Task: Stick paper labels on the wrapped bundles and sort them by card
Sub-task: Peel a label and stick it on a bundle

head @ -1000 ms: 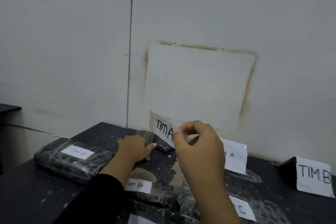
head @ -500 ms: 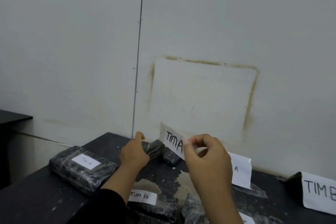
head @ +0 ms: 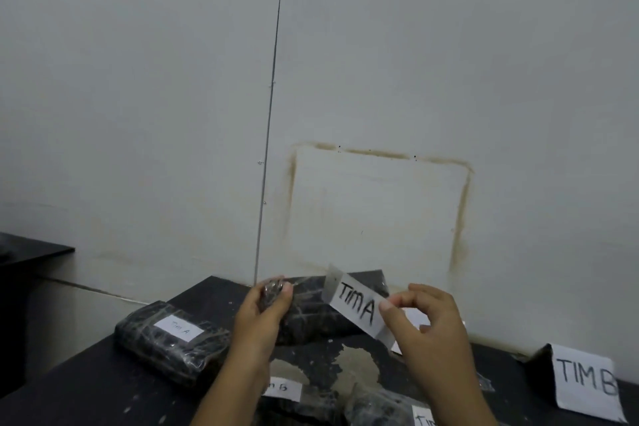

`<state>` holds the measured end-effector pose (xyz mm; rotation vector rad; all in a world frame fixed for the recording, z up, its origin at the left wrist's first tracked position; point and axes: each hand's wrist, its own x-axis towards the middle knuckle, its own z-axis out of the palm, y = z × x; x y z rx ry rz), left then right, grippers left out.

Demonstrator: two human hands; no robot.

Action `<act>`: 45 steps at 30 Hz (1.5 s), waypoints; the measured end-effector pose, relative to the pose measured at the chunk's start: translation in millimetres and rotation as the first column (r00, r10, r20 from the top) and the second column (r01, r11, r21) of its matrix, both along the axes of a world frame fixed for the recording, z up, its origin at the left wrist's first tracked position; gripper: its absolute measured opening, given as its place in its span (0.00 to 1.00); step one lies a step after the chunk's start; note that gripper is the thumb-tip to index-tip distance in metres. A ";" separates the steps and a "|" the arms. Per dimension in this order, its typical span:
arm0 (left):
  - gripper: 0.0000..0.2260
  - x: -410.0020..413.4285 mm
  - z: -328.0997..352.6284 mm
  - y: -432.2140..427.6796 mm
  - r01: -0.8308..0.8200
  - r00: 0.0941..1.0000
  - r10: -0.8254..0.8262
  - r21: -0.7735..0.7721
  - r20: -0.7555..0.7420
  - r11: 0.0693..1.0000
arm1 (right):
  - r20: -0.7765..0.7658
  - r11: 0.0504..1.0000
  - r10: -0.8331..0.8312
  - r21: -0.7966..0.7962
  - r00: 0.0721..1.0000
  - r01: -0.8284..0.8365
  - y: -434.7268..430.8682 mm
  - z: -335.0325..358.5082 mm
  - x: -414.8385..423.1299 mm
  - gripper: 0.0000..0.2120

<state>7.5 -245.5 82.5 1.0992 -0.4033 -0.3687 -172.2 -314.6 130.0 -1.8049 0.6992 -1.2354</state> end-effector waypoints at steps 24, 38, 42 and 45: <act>0.13 -112.0 -29.8 2.9 0.070 0.966 -0.065 -0.009 0.252 0.998 | -0.304 0.967 0.254 0.090 0.918 -0.237 -30.4 -25.7 -75.5 0.08; 0.15 -102.4 -36.4 6.0 0.152 0.951 -0.136 -0.039 0.276 0.988 | -0.372 0.984 0.128 -0.066 0.919 -0.164 -29.0 -34.1 -66.2 0.06; 0.17 -99.9 -38.7 5.8 0.149 0.954 -0.133 -0.038 0.269 0.988 | -0.385 0.983 0.103 -0.103 0.917 -0.154 -28.7 -35.2 -64.3 0.06; 0.18 -100.3 -38.7 6.5 0.142 0.952 -0.125 -0.039 0.278 0.989 | -0.379 0.981 0.089 -0.126 0.921 -0.147 -28.6 -35.9 -63.6 0.06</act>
